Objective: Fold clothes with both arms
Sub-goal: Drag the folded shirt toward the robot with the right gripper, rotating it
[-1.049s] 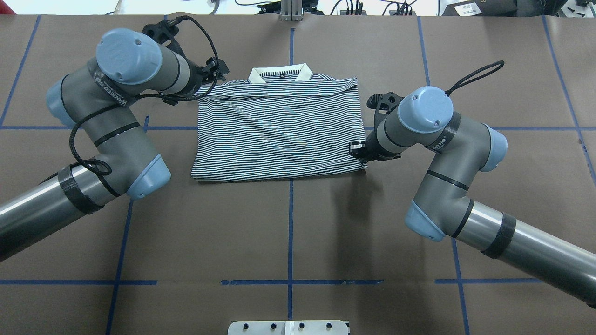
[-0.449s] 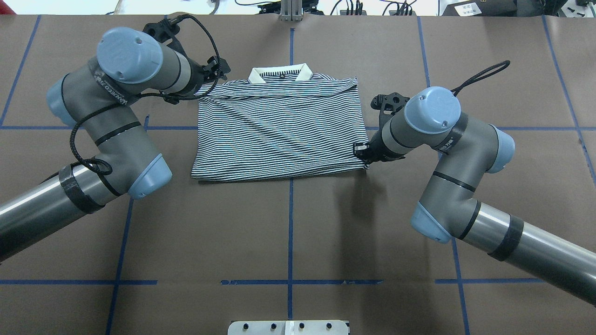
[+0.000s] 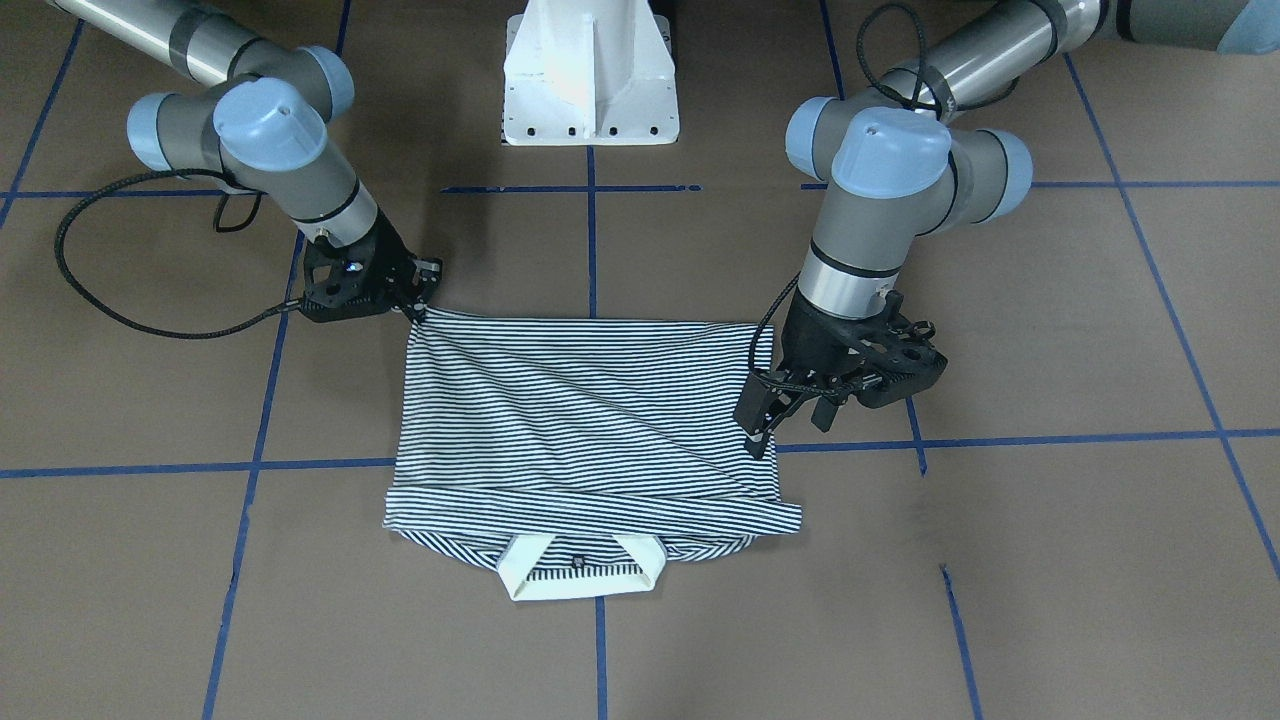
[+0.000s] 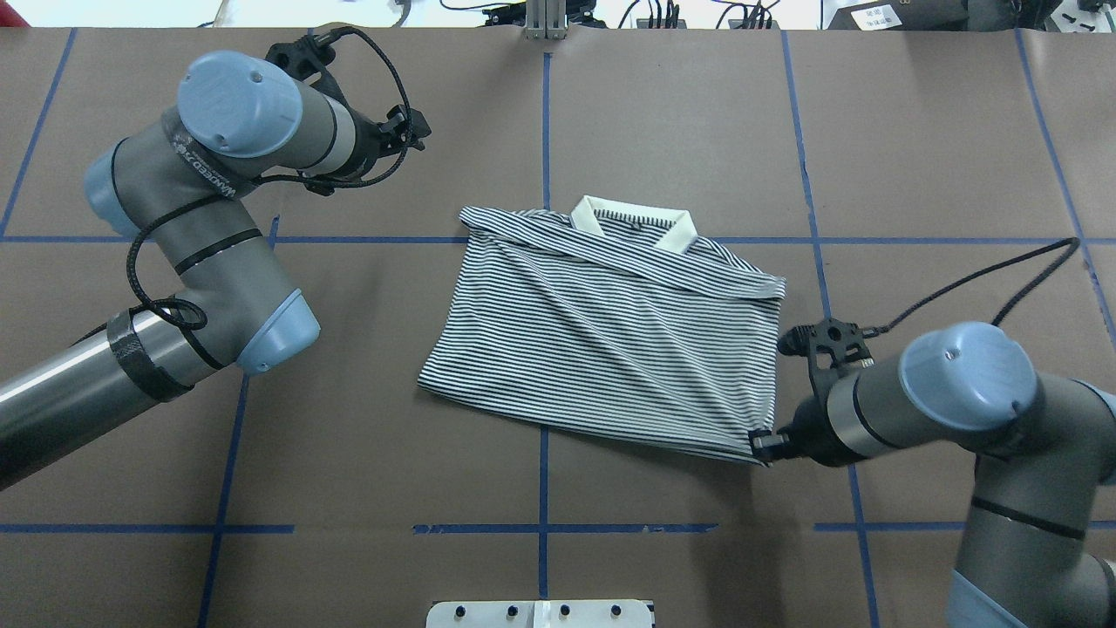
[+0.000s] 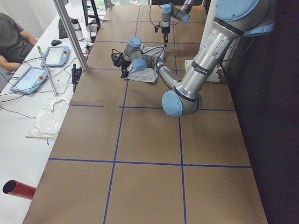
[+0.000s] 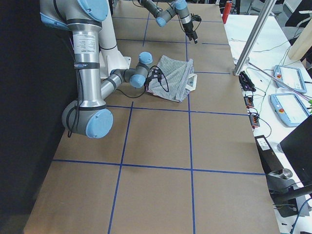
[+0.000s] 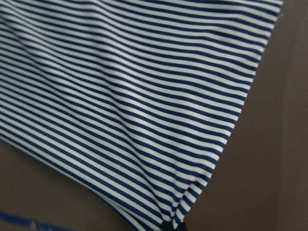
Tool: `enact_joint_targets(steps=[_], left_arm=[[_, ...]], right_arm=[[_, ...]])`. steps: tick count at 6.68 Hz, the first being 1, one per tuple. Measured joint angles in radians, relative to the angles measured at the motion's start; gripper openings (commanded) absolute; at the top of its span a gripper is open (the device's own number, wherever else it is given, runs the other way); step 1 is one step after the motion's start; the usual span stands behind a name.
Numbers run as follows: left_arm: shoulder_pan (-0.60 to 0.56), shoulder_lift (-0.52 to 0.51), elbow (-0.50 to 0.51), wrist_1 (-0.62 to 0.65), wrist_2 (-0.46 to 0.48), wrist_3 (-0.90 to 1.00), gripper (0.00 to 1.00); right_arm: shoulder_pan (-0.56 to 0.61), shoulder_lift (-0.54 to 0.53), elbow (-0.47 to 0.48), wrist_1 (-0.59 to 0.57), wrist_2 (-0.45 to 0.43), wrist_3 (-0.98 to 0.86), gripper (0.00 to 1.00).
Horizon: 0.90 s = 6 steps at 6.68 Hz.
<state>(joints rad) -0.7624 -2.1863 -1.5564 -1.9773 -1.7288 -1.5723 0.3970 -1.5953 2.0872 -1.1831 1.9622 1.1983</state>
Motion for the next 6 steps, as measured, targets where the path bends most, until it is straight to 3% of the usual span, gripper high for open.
enact_joint_targets(steps=[1,2,4,6], left_arm=[[0.0,0.002,-0.009,0.0,0.0,0.0,0.99],[0.002,0.003,-0.023,0.003,-0.004,0.0,1.0],[0.036,0.022,-0.09,0.046,-0.058,-0.013,0.99],[0.207,0.048,-0.235,0.217,-0.056,-0.172,0.96]], right_arm=[[-0.074,-0.081,0.069,0.0,0.0,0.005,0.76],[-0.129,-0.121,0.105,0.003,0.0,0.008,1.0],[-0.139,-0.107,0.127,0.012,-0.013,0.01,1.0],[-0.026,-0.027,0.116,0.013,-0.016,0.009,1.0]])
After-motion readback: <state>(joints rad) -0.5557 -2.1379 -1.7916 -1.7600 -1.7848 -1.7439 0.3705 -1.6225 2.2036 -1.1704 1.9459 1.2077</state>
